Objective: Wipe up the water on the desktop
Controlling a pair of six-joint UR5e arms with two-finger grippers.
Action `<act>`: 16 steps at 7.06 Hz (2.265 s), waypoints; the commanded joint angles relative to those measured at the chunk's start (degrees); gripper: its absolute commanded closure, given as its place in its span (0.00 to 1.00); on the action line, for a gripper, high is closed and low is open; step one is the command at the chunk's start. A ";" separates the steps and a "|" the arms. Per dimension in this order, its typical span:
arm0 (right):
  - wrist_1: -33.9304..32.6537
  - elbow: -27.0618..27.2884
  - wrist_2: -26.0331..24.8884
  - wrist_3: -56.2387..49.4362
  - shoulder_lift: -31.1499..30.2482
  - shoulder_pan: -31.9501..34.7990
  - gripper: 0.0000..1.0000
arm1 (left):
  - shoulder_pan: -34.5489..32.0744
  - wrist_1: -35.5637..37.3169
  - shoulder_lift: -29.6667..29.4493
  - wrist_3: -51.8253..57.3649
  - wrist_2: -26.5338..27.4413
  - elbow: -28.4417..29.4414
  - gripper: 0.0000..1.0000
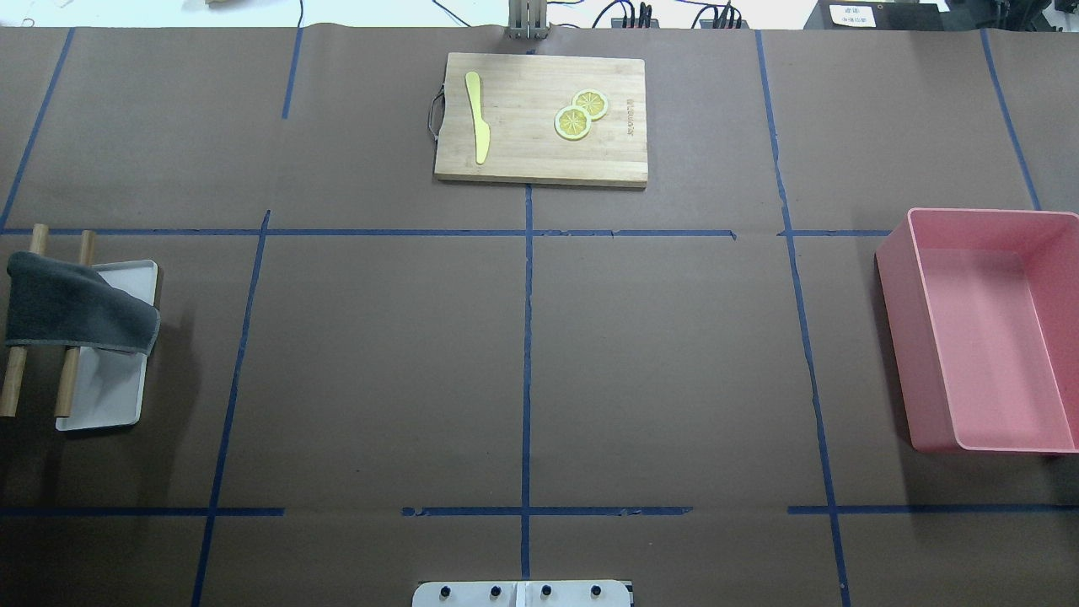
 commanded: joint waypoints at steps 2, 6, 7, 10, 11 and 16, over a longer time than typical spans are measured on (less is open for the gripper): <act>0.15 -0.02 -0.12 0.01 0.00 0.00 0.00 | 0.00 0.00 -0.32 0.00 -0.01 -0.11 0.00; 0.15 0.06 -0.03 -0.08 0.00 0.00 0.00 | 0.09 -0.09 -0.49 -0.09 -0.88 -0.90 0.00; 0.32 0.24 -0.21 -0.08 0.26 0.00 0.00 | 0.09 -0.09 -0.58 -0.26 -0.88 -3.25 0.00; 0.33 0.68 -0.21 0.18 0.35 0.00 0.00 | 0.61 -3.57 0.38 -15.51 -6.74 -9.51 0.00; 0.24 0.76 -0.04 0.18 0.26 0.00 0.00 | 2.09 -10.91 2.73 -21.30 -9.38 -9.52 0.00; 0.33 1.64 2.34 -0.17 0.96 0.00 0.00 | 15.27 -31.20 3.38 -46.14 -8.62 -8.11 0.00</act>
